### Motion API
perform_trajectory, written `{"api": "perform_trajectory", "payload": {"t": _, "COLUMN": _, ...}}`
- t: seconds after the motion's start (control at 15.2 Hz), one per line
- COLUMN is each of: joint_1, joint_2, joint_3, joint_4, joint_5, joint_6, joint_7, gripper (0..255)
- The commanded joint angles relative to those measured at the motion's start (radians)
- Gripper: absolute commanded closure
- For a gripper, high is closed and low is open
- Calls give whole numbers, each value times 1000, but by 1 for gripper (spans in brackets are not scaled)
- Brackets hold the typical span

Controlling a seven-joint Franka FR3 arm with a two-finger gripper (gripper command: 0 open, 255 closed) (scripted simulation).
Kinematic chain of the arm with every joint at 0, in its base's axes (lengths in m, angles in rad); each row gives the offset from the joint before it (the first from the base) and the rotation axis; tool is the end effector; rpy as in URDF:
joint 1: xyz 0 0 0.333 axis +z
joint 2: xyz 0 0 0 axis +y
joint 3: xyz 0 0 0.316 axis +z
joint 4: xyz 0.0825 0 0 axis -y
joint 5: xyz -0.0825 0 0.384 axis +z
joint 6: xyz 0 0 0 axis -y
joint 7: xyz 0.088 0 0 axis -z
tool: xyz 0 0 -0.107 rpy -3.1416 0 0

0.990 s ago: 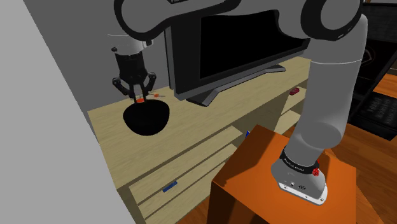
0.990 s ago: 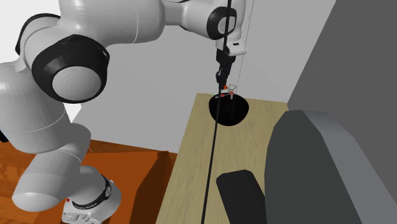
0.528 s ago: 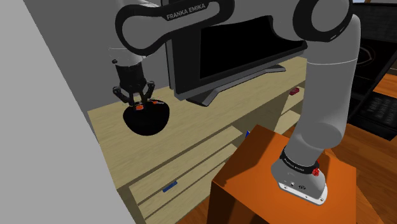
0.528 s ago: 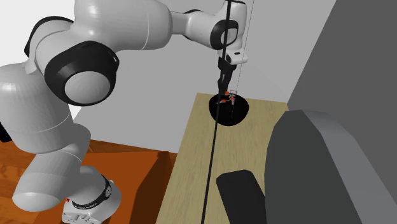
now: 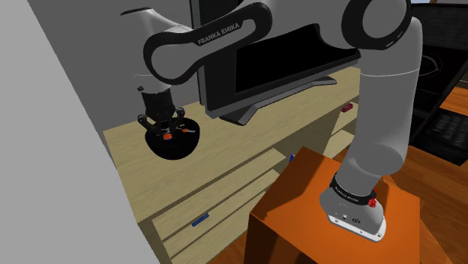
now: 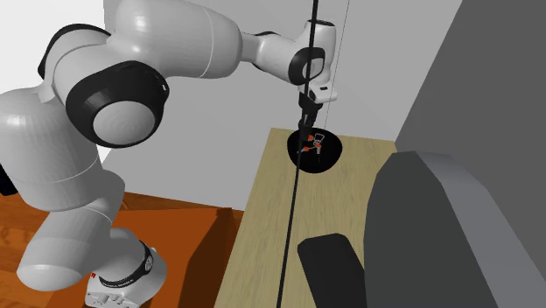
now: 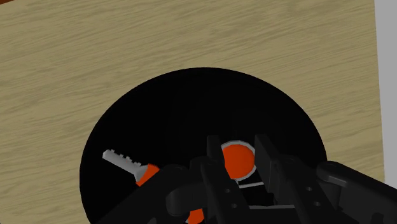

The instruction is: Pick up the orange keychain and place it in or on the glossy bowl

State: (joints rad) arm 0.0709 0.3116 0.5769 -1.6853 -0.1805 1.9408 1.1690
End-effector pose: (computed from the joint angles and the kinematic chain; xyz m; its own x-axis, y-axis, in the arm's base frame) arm 0.5343 0.3480 0.4412 0.8883 -0.4593 -0.0010 -0.4593 -0.8883 0.0024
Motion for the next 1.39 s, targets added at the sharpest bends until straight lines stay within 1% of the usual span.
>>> {"api": "perform_trajectory", "payload": {"t": 0.0, "joint_1": 1, "joint_2": 6, "joint_3": -1, "joint_4": -6, "joint_5": -4, "joint_6": 11, "joint_7": 2, "gripper": 255}}
{"api": "perform_trajectory", "payload": {"t": 0.4, "joint_1": 1, "joint_2": 6, "joint_3": -1, "joint_4": -5, "joint_5": -4, "joint_6": 10, "joint_7": 2, "gripper": 255}}
{"api": "perform_trajectory", "payload": {"t": 0.46, "joint_1": 1, "joint_2": 6, "joint_3": -1, "joint_4": -5, "joint_5": -4, "joint_6": 10, "joint_7": 2, "gripper": 0}}
{"api": "perform_trajectory", "payload": {"t": 0.79, "joint_1": 1, "joint_2": 6, "joint_3": -1, "joint_4": -5, "joint_5": -4, "joint_6": 10, "joint_7": 2, "gripper": 0}}
{"api": "perform_trajectory", "payload": {"t": 1.06, "joint_1": 3, "joint_2": -17, "joint_3": 7, "joint_4": 94, "joint_5": 14, "joint_6": -107, "joint_7": -10, "gripper": 0}}
{"api": "perform_trajectory", "payload": {"t": 1.32, "joint_1": 3, "joint_2": -17, "joint_3": 7, "joint_4": 94, "joint_5": 14, "joint_6": -107, "joint_7": -10, "gripper": 0}}
